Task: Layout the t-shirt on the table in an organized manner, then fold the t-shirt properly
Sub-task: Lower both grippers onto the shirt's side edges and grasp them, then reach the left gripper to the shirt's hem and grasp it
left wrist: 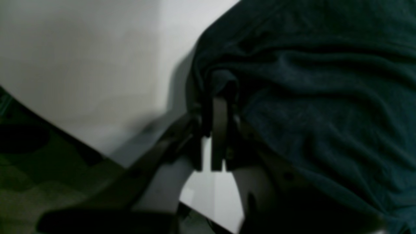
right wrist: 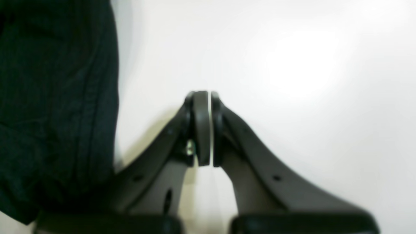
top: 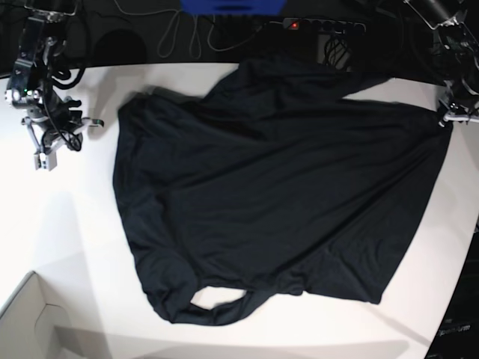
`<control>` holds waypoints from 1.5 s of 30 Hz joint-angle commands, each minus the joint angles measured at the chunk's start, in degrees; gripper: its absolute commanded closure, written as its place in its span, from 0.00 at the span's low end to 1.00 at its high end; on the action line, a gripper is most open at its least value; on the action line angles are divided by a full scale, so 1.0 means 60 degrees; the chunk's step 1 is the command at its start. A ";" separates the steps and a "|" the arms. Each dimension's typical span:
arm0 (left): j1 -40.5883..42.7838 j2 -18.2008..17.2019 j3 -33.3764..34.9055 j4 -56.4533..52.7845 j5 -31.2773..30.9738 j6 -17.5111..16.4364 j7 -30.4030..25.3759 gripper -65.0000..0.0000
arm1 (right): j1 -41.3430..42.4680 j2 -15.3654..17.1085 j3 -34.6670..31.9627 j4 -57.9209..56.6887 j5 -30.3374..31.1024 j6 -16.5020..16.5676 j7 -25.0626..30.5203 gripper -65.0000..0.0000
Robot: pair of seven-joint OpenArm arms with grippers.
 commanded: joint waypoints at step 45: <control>-0.4731 0.0252 0.4771 -0.2669 0.3411 0.0050 -0.4148 0.41 | 0.3339 0.0458 -0.4608 -0.4315 0.0075 -0.0008 0.1990 1.00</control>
